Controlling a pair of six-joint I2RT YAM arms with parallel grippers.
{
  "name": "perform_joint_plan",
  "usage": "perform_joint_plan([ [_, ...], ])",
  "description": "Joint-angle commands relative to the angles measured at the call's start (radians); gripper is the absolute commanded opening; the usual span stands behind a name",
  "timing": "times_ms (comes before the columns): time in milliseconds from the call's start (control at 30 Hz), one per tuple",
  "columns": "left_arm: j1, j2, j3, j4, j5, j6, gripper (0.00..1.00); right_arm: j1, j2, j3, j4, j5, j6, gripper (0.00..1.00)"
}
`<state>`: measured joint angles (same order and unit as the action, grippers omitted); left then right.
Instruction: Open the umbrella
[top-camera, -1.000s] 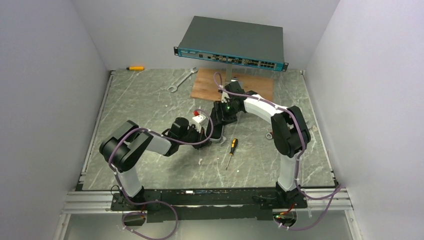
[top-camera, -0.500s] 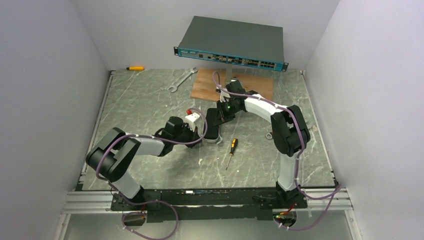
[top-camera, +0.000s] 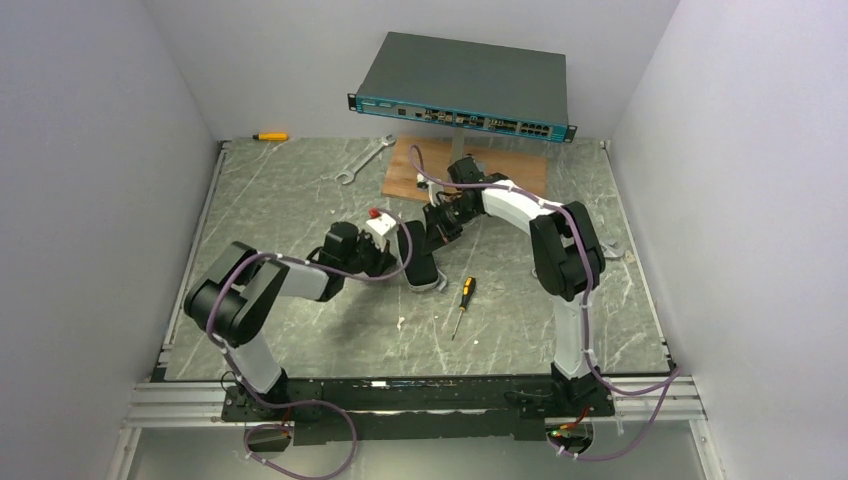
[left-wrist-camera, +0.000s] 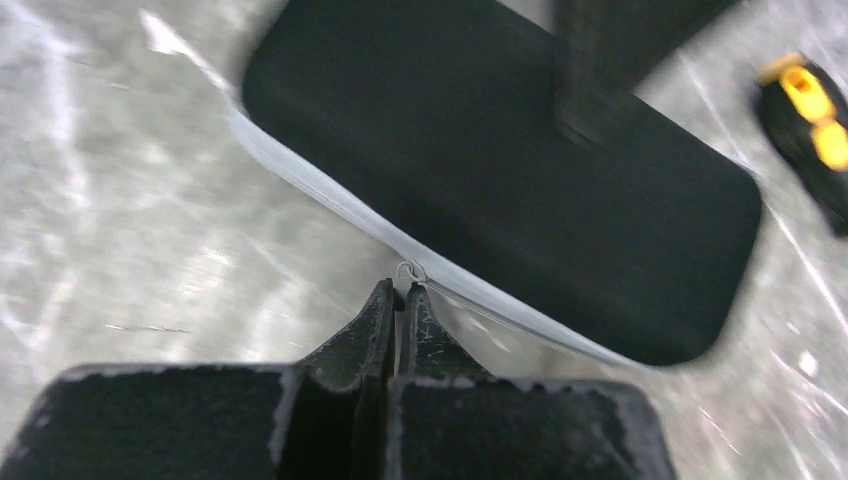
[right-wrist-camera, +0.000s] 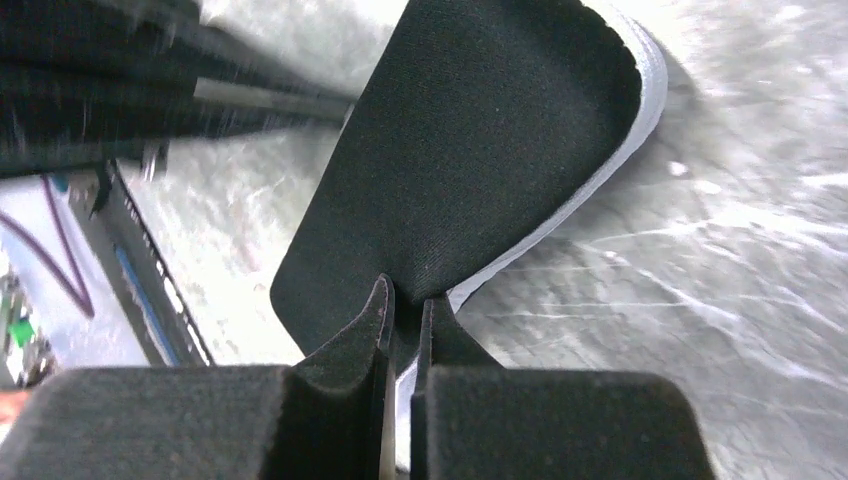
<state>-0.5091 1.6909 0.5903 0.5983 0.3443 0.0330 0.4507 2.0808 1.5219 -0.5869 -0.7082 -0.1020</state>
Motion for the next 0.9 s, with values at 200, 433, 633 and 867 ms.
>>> perform_joint_plan([
  [200, 0.115, 0.023, 0.053, 0.086, 0.143, -0.203, 0.00, -0.059, 0.038, 0.078, -0.128, -0.052, -0.187, 0.61],
  [433, 0.077, -0.020, -0.016, 0.077, 0.131, -0.304, 0.00, -0.033, -0.185, -0.021, -0.037, 0.140, -0.093, 1.00],
  [633, 0.063, -0.006, 0.001, 0.050, 0.087, -0.390, 0.00, 0.102, -0.397, -0.263, 0.029, 0.269, -0.199, 1.00],
  [867, 0.061, 0.014, 0.017, 0.052, 0.075, -0.440, 0.00, 0.236, -0.505, -0.440, 0.191, 0.433, -0.129, 1.00],
])
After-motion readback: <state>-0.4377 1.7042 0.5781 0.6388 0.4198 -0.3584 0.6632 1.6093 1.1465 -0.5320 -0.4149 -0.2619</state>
